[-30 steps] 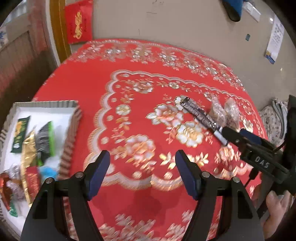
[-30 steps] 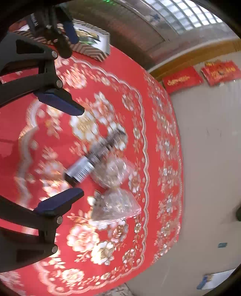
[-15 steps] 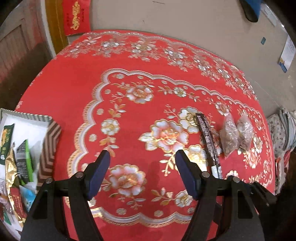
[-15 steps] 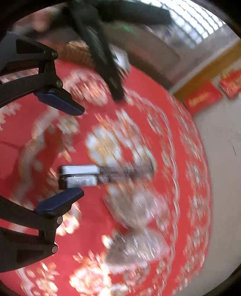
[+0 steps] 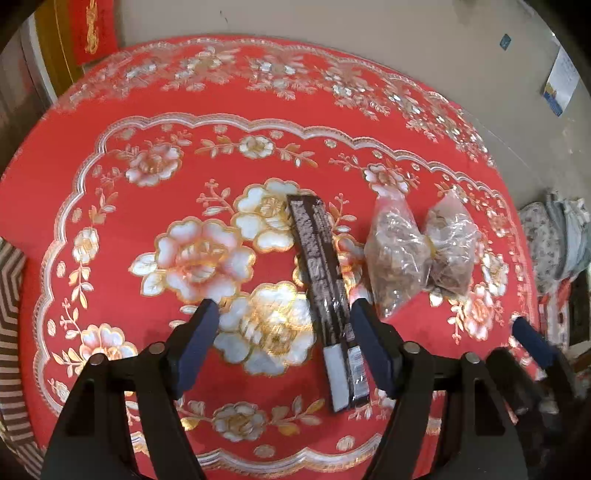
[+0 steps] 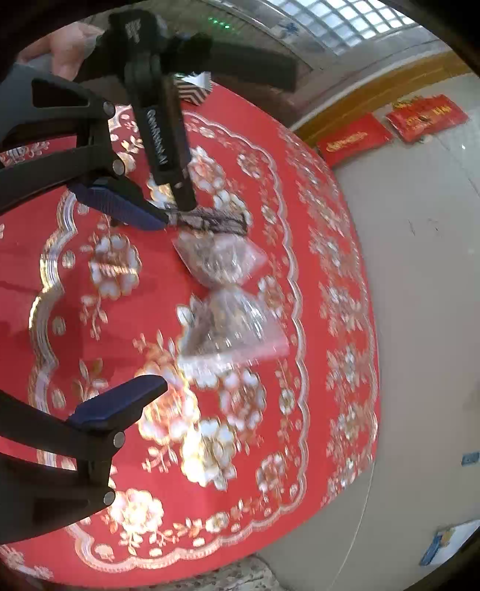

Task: Organize snacks
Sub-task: 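Grasp the dark chocolate bar with the left tool while the right tool grasps the clear nut bags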

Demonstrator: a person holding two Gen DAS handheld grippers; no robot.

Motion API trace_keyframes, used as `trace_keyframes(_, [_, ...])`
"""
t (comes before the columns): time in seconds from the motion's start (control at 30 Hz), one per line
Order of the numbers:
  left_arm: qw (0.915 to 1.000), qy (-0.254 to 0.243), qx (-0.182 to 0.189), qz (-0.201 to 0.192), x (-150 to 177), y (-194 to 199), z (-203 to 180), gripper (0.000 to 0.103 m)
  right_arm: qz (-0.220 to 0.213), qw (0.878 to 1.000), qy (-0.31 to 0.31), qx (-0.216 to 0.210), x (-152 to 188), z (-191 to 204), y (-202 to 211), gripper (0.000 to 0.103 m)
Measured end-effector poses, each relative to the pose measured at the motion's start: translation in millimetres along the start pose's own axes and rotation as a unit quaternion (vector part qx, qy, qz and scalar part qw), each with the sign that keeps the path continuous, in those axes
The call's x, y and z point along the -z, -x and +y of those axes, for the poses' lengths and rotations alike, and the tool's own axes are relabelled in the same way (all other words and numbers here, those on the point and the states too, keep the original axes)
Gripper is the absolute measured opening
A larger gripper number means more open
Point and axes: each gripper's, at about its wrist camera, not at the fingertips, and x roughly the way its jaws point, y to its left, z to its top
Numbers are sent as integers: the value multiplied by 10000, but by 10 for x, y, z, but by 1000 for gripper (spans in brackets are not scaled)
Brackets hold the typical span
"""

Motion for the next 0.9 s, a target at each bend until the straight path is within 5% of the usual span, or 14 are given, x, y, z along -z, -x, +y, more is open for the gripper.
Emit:
trace_keyframes(0.27, [9965,-670,-489,-135,35,-90,-295,73,-132,9997,-185,19,-143,-207,14,82])
trace_keyframes(0.43, [9950,-884,-429,-153,-23,-33,-184,19,-114,9992,-353,126,-259,-177,-142,85])
trace_keyframes(0.8, [9951,-924,-313,-172,65,41,136,17,319,9969,-80,710,-521,185,-857,92])
trace_keyframes(0.9, [9961,-847,-207,-151,60,48,196,17,439,9972,116,587,-509,275,-1021,96])
